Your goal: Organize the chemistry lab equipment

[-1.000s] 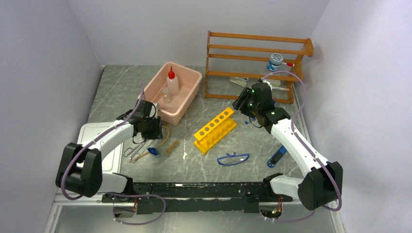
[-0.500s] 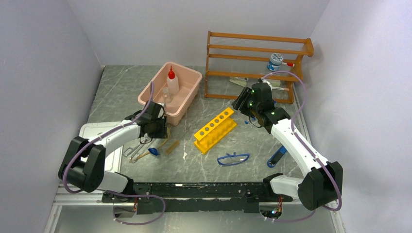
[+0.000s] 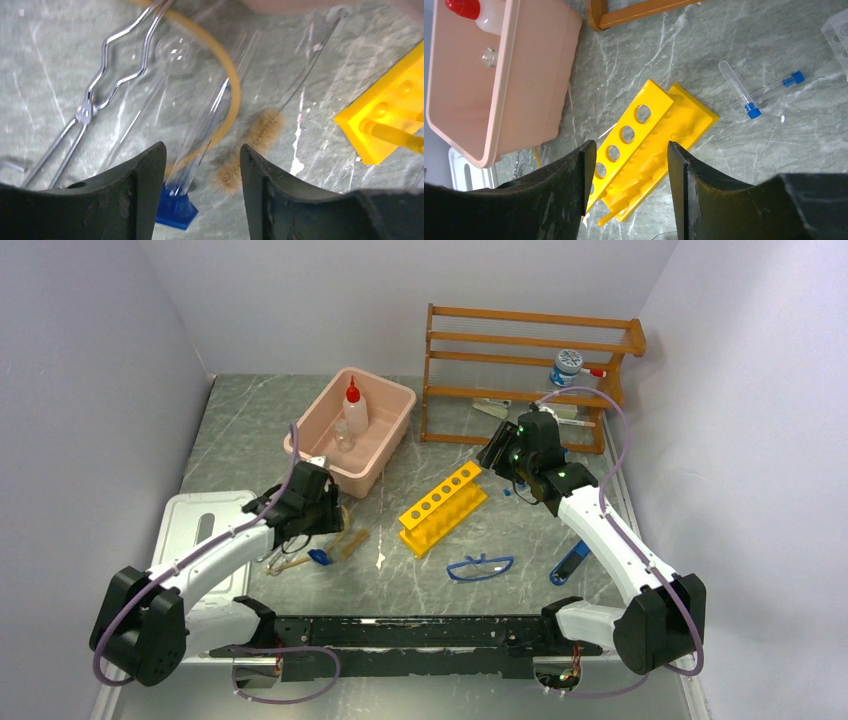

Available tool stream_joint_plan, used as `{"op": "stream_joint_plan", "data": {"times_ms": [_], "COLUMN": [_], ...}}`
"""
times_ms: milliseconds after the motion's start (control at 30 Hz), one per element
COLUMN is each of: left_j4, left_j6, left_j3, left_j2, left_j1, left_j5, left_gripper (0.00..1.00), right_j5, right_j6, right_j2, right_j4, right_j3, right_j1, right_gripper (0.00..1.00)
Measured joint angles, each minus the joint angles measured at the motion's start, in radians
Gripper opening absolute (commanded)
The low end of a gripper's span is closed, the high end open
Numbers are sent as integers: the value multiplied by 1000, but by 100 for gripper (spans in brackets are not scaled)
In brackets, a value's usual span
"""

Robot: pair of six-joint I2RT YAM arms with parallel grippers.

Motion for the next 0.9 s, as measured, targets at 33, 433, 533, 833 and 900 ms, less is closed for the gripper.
{"op": "stream_joint_plan", "data": {"times_ms": [33,433,533,833,900], "left_j4": [-9,-34,-24,-42,-74], "left_j6": [-17,-111,-109,-109,-109], "left_j3": [-12,-113,-113,-92,-75], "left_j2": [-16,-32,0,29,35], "left_j1": [0,0,-3,-58,-60], "left_j5": [-10,-11,3,16,18], "left_gripper": [60,41,42,13,9], "right_j5": [-1,-19,-19,-19,-19], "right_j6": [-1,-5,-5,-4,-3], "right_j2": [-1,-26,-41,-87,-93], "right_j4": [0,-2,-7,-10,-10], "right_j3": [0,-6,-12,-35,-39], "right_j1": [0,0,0,0,0], "right_gripper": [58,58,58,58,58]}}
